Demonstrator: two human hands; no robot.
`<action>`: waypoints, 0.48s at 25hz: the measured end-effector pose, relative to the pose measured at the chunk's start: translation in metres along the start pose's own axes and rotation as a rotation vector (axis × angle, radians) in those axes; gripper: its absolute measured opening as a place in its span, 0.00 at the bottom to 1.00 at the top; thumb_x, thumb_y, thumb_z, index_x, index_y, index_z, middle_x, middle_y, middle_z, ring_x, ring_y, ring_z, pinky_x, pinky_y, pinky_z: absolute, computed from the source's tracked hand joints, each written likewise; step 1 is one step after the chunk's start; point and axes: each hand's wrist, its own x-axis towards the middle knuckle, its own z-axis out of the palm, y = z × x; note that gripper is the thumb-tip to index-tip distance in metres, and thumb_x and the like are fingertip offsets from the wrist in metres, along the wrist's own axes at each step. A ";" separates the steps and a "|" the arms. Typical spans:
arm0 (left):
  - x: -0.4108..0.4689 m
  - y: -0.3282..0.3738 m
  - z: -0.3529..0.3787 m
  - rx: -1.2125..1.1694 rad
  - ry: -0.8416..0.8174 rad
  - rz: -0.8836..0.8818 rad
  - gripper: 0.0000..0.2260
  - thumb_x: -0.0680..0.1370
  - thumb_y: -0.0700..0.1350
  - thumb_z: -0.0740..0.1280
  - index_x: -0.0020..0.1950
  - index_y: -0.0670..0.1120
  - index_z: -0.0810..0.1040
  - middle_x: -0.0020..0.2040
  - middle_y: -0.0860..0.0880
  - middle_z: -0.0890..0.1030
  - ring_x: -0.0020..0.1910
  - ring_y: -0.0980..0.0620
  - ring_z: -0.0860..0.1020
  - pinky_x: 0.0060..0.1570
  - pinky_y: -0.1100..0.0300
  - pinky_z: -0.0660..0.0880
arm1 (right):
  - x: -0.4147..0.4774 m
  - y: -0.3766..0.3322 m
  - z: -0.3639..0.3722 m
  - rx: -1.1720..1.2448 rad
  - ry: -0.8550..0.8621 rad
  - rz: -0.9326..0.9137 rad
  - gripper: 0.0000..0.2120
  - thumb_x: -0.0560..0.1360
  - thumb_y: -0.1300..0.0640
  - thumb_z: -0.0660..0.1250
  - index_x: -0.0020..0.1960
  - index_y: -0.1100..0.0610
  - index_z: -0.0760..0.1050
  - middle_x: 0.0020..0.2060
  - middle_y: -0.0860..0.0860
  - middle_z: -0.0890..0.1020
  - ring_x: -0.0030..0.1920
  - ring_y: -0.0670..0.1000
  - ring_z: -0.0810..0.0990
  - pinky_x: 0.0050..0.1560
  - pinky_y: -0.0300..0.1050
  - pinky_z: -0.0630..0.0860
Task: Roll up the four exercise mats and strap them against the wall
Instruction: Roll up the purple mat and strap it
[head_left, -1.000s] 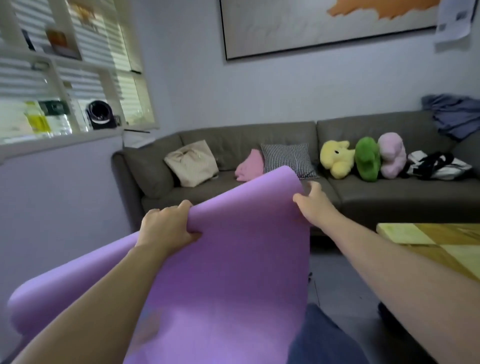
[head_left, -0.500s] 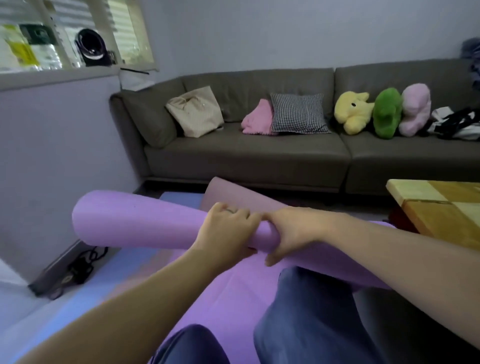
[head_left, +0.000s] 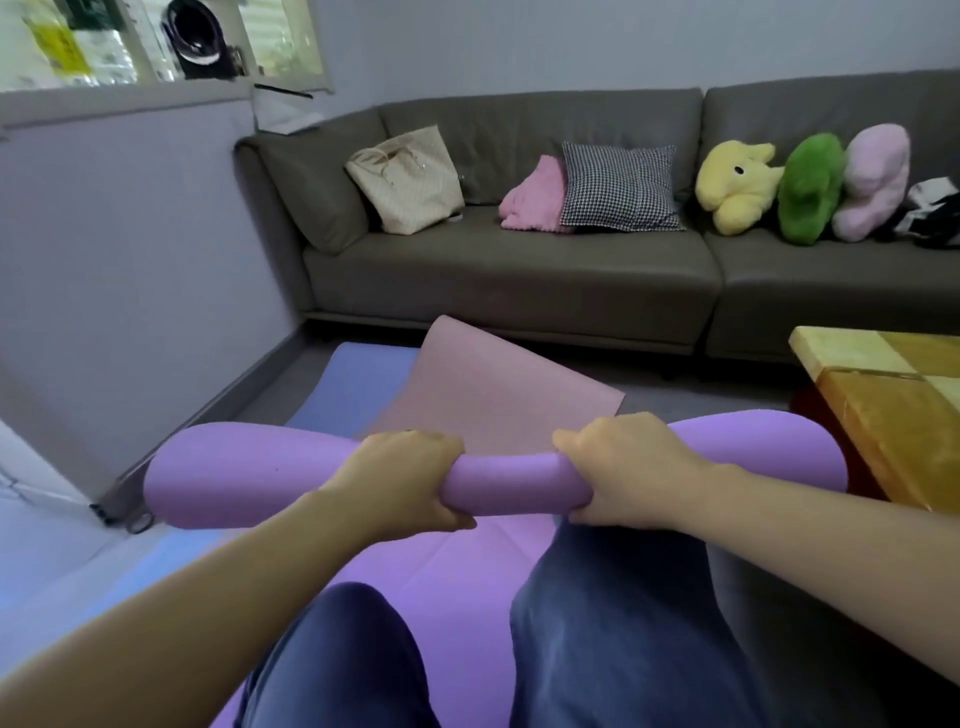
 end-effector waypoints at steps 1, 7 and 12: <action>-0.001 0.006 0.002 0.038 0.000 -0.017 0.19 0.70 0.63 0.68 0.50 0.52 0.70 0.50 0.55 0.78 0.48 0.50 0.76 0.40 0.58 0.66 | -0.004 0.001 0.005 0.044 -0.026 0.019 0.19 0.70 0.43 0.68 0.51 0.52 0.64 0.49 0.50 0.78 0.49 0.55 0.76 0.40 0.48 0.69; -0.025 0.026 0.006 0.098 0.040 -0.032 0.19 0.71 0.61 0.69 0.51 0.50 0.68 0.52 0.53 0.78 0.50 0.48 0.76 0.40 0.58 0.65 | -0.022 -0.025 0.020 0.117 0.027 -0.005 0.30 0.67 0.36 0.70 0.59 0.54 0.66 0.53 0.49 0.69 0.54 0.52 0.70 0.56 0.47 0.70; -0.035 0.037 0.013 0.132 -0.007 0.085 0.19 0.75 0.58 0.65 0.56 0.47 0.66 0.57 0.49 0.73 0.56 0.47 0.72 0.48 0.57 0.63 | -0.019 -0.034 0.030 0.040 0.017 0.006 0.29 0.68 0.35 0.68 0.57 0.55 0.67 0.54 0.49 0.72 0.54 0.52 0.69 0.49 0.44 0.65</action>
